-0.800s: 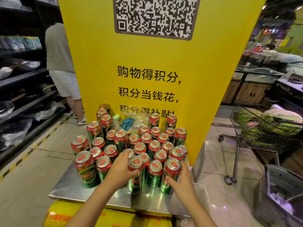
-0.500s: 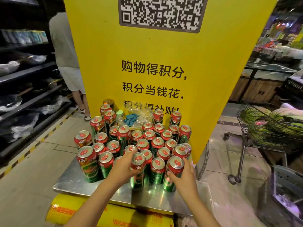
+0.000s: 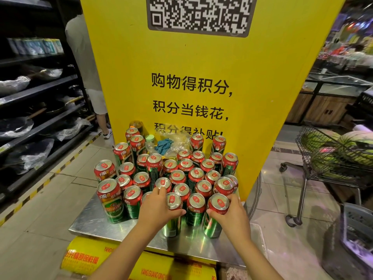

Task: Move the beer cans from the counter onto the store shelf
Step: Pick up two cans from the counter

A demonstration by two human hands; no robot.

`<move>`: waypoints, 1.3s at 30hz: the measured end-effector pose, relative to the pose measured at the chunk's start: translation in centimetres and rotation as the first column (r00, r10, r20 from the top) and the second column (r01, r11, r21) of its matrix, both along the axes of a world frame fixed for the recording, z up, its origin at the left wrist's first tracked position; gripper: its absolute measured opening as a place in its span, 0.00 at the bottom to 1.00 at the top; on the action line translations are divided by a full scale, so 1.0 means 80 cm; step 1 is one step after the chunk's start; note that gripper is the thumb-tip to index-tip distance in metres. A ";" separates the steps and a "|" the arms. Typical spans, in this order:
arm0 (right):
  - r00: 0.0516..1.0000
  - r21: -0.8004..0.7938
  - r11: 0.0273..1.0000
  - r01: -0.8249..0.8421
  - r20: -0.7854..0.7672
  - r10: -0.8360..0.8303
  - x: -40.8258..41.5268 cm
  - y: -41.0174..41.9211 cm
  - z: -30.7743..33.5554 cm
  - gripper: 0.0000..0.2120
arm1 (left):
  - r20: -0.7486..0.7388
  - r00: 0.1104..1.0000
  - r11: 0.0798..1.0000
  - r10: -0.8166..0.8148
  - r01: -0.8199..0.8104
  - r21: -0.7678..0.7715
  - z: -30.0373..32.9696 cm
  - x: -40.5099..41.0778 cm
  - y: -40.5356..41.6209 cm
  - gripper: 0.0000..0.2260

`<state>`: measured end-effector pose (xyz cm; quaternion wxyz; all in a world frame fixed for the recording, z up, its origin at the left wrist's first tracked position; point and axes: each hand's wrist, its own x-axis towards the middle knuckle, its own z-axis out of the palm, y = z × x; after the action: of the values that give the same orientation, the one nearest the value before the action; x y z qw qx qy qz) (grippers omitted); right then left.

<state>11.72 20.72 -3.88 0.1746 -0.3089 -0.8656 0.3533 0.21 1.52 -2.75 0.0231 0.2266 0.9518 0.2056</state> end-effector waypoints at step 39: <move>0.738 -0.601 0.437 -0.669 -0.466 0.489 -0.045 -0.235 0.141 0.44 | 0.463 0.879 -0.020 0.110 -0.464 0.886 0.126 0.113 -0.255 0.32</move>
<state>8.15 1.92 7.42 -0.0027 0.0077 -0.6717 0.7408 9.21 -18.85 7.37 -0.0582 -0.0535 0.5586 0.8257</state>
